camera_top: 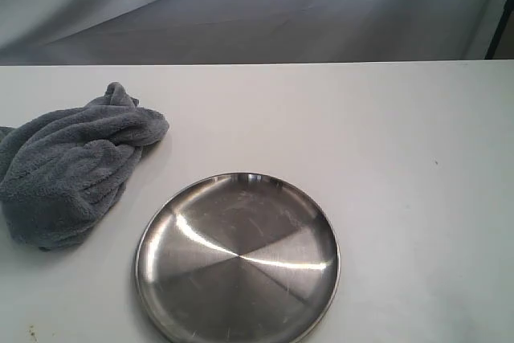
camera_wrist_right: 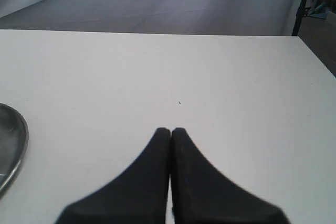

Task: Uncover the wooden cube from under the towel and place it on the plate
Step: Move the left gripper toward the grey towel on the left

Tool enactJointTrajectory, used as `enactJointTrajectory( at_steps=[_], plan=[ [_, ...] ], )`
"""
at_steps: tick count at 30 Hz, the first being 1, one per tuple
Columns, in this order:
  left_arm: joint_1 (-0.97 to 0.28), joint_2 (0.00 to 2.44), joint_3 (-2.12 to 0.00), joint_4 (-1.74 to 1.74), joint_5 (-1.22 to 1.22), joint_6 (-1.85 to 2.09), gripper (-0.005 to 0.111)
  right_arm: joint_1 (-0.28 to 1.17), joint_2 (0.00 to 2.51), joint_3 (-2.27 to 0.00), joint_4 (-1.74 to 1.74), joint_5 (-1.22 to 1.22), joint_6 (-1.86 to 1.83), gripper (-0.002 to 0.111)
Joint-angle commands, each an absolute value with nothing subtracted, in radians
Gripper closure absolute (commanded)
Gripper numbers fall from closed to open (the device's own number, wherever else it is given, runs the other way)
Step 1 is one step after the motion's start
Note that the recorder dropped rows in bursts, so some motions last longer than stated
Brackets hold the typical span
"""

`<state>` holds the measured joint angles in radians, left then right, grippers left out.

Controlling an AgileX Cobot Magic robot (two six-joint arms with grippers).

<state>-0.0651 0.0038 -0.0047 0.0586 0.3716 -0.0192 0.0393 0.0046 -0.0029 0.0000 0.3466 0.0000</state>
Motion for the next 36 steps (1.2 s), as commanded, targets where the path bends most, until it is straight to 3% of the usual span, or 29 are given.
enactJointTrajectory(
  at_steps=[1,29,36],
  plan=[
    [-0.069,0.000,0.000,0.062,0.363,-0.022,0.107,0.032,0.000,0.000,0.000,0.344,0.000,0.108],
    [-0.069,0.000,0.000,0.221,0.361,-0.017,0.107,0.032,0.000,0.000,0.000,0.344,0.000,0.108],
    [-0.069,0.000,0.000,-0.071,0.036,-0.021,0.107,0.032,0.000,0.000,0.000,0.344,0.000,0.108]
  ],
)
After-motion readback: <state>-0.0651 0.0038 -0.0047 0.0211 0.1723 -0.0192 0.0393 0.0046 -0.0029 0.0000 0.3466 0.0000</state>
